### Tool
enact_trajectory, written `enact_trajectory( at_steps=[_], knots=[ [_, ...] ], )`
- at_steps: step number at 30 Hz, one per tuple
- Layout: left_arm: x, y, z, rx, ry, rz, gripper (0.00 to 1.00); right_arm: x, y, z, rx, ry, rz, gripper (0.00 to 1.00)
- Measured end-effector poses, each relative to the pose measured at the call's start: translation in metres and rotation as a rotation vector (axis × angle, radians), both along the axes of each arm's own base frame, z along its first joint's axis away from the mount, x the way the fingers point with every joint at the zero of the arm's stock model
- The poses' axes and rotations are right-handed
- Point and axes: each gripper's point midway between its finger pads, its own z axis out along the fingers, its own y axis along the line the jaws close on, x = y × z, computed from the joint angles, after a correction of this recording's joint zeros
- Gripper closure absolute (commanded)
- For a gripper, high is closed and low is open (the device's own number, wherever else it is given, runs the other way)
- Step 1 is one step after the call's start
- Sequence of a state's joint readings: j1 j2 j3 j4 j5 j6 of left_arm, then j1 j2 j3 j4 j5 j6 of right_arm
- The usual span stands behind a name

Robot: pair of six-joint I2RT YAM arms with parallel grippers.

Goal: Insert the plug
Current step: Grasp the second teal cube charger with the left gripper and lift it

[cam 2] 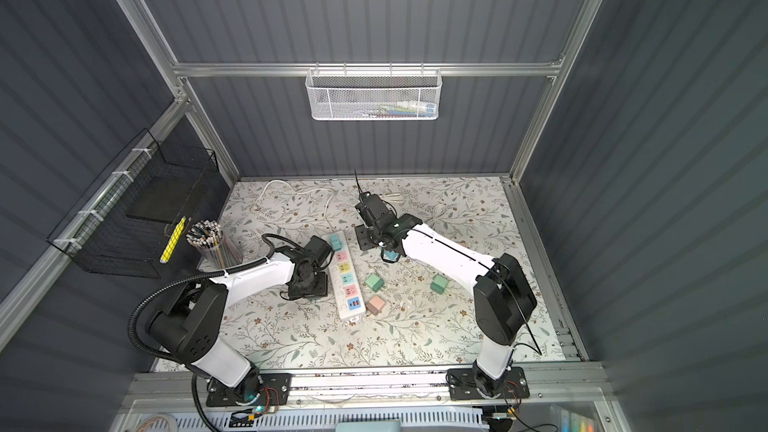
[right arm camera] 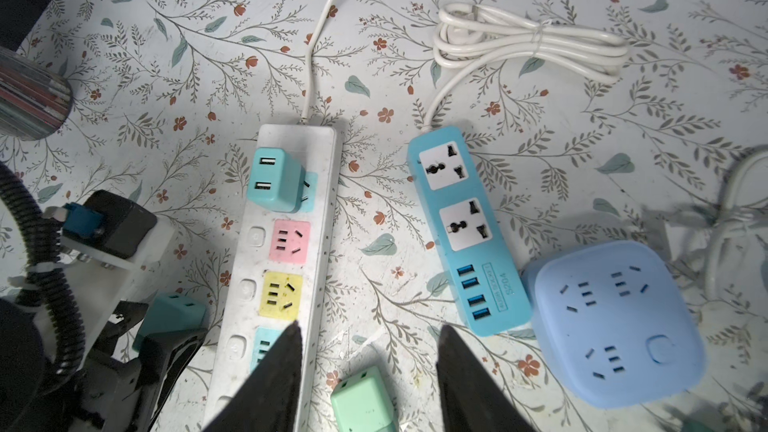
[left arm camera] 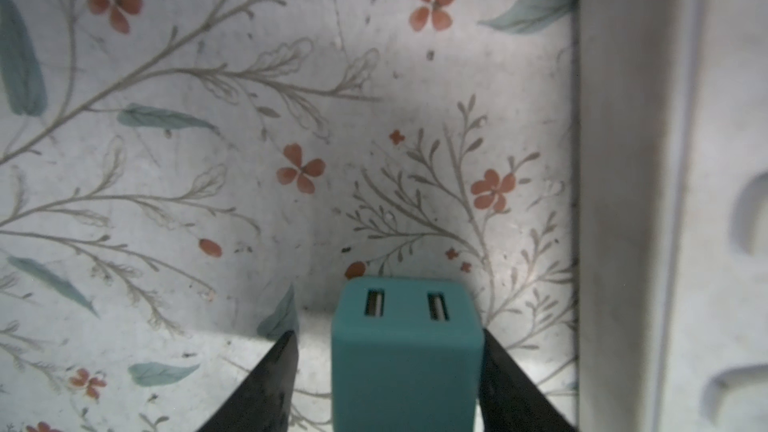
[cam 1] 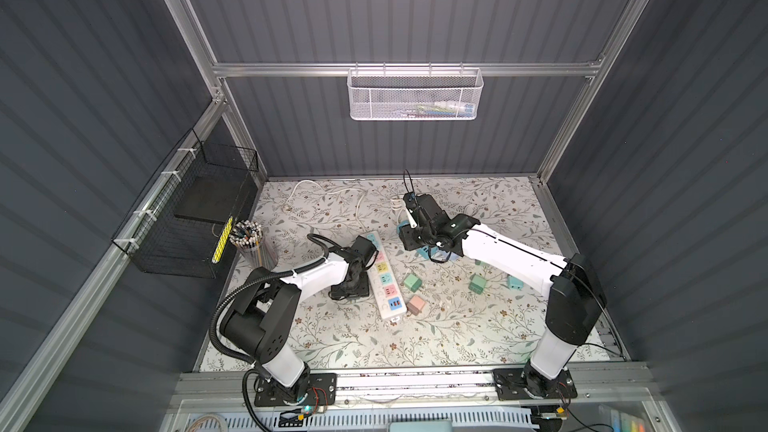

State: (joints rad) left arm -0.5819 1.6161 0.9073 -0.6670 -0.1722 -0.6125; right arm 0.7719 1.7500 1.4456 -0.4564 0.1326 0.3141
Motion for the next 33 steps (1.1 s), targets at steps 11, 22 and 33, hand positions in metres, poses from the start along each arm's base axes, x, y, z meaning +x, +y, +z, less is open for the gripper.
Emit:
enact_trajectory(
  at_steps=[11, 22, 33],
  knots=[
    [-0.002, 0.000, -0.001, -0.032, -0.040, 0.001, 0.66, -0.002, 0.002, 0.000, 0.009, 0.010, 0.012, 0.47],
    [0.015, -0.007, 0.046, -0.098, -0.250, -0.080, 0.74, -0.015, -0.005, 0.008, 0.021, 0.012, 0.033, 0.51],
    [0.053, -0.075, 0.145, -0.273, -0.838, -0.368, 0.78, -0.030, -0.012, 0.044, 0.154, 0.050, 0.122, 0.58]
  ],
)
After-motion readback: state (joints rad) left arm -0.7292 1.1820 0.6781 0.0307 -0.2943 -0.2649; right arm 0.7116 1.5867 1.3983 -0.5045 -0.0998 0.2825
